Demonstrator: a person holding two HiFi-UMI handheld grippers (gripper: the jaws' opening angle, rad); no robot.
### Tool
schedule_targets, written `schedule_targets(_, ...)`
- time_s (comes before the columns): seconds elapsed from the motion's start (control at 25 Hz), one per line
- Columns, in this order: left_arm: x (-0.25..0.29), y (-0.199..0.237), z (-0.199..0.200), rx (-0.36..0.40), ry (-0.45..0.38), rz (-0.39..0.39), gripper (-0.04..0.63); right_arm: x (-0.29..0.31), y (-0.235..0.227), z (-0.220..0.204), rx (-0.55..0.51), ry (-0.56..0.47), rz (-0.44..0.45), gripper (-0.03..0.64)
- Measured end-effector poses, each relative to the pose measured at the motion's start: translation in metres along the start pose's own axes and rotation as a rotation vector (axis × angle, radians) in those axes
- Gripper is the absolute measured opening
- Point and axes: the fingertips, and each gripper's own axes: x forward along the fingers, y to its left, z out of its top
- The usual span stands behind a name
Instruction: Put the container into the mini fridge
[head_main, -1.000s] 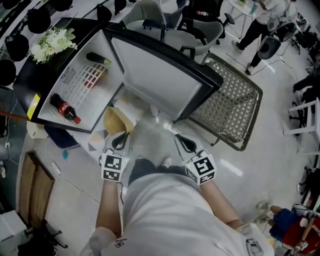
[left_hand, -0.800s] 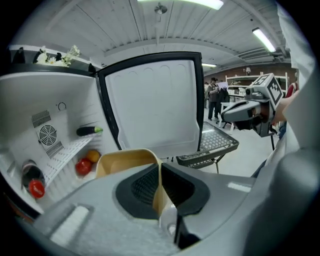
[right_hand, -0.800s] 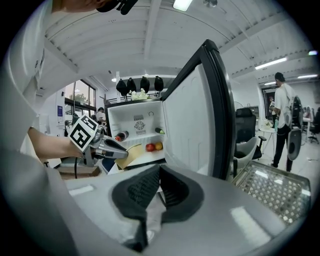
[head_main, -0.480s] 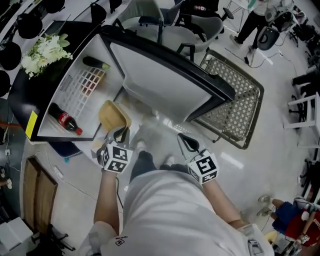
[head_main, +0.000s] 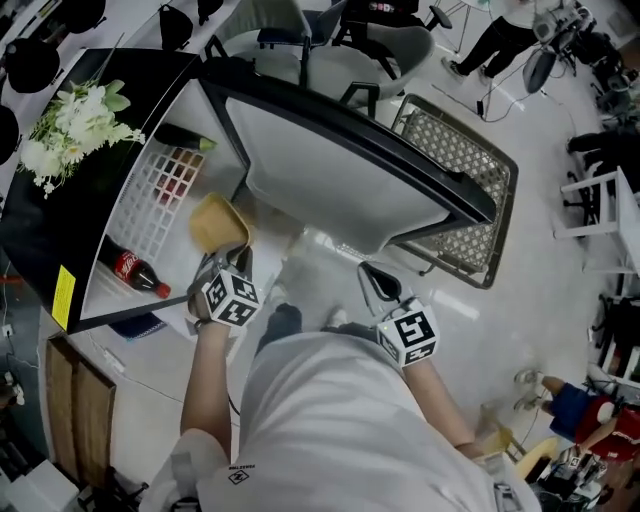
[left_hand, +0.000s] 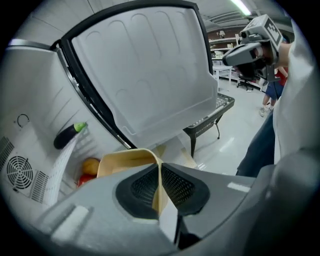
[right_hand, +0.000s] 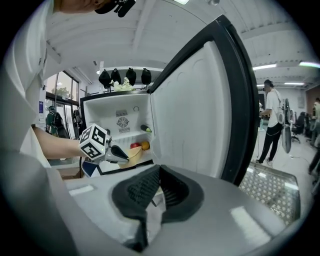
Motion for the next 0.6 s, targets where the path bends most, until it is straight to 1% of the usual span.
schedule_targets(0.16, 0.024, 0.020, -0.015, 0.044, 0.046, 0.007, 0.026, 0.006, -0.003, -0.001, 0.011, 0.015, -0.046, 0.003)
schedule_targets(0.32, 0.041, 0.032, -0.022, 0.064, 0.055, -0.002, 0.028, 0.011, -0.004, 0.001, 0.018, 0.025, -0.080, 0.003)
schedule_targets(0.48, 0.058, 0.044, -0.027, 0.087, 0.066, 0.005, 0.028, 0.014, -0.002, 0.002, 0.023, 0.034, -0.100, 0.003)
schedule_targets(0.6, 0.071, 0.052, -0.031, 0.118, 0.077, 0.015, 0.028, 0.017, 0.000, 0.001, 0.028, 0.038, -0.109, 0.003)
